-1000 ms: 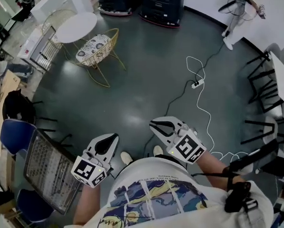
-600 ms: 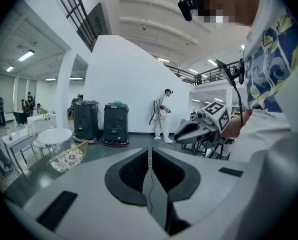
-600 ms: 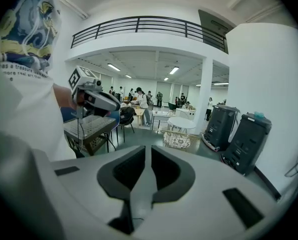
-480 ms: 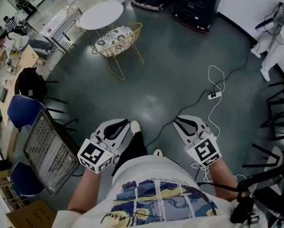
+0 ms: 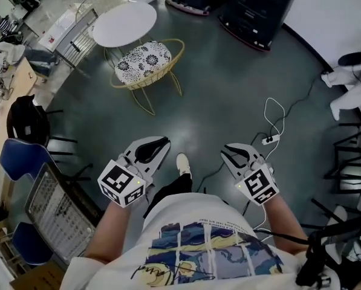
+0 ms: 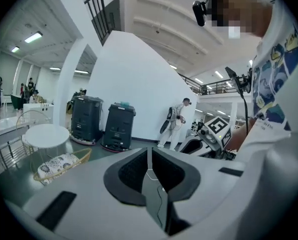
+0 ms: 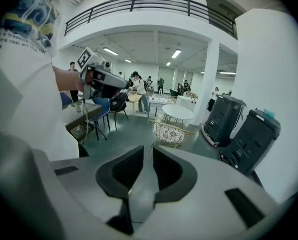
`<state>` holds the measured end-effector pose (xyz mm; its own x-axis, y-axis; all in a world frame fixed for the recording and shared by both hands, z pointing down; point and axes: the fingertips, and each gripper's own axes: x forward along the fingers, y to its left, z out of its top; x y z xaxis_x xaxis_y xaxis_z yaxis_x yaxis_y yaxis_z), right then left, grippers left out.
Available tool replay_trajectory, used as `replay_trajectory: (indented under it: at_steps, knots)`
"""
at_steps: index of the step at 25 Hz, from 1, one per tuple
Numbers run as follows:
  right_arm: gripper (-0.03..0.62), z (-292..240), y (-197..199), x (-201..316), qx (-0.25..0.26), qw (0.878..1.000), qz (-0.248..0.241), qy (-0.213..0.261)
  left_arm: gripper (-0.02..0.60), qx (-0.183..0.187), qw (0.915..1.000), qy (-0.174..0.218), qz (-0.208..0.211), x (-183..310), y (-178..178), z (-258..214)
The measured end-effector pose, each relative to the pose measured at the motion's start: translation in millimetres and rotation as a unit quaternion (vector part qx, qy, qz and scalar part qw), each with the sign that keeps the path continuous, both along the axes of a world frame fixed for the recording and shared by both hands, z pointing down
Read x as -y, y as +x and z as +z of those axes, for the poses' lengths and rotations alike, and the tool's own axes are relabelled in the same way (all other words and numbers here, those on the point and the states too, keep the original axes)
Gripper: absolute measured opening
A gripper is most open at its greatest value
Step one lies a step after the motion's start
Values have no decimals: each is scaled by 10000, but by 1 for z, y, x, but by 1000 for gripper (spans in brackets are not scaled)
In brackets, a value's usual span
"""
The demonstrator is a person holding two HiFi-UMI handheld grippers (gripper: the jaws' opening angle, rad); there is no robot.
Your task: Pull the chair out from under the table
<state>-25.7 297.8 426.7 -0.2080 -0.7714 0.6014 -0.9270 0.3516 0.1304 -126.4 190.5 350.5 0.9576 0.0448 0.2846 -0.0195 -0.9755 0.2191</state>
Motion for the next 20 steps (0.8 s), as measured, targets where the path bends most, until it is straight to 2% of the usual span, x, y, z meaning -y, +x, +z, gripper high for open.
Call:
replay_trajectory:
  at_steps: [3, 6, 10, 16, 20]
  knots:
    - [41, 0, 20, 71, -230, 9992, -309, -119, 12, -352, 9992, -172, 12, 61, 21, -21]
    - [41, 4, 33, 141, -381, 9969, -652, -237, 12, -520, 9984, -189, -82, 111, 34, -36]
    - [44, 20, 40, 217, -584, 9886, -1325, -403, 14, -619, 9965, -191, -536, 154, 38, -44]
    - [55, 65, 63, 318, -860, 9619, -2503, -686, 25, -490, 9858, -355, -1567, 202, 41, -30]
    - [74, 96, 73, 384, -983, 9351, -3292, -866, 31, -356, 9707, -400, -2343, 242, 53, -26]
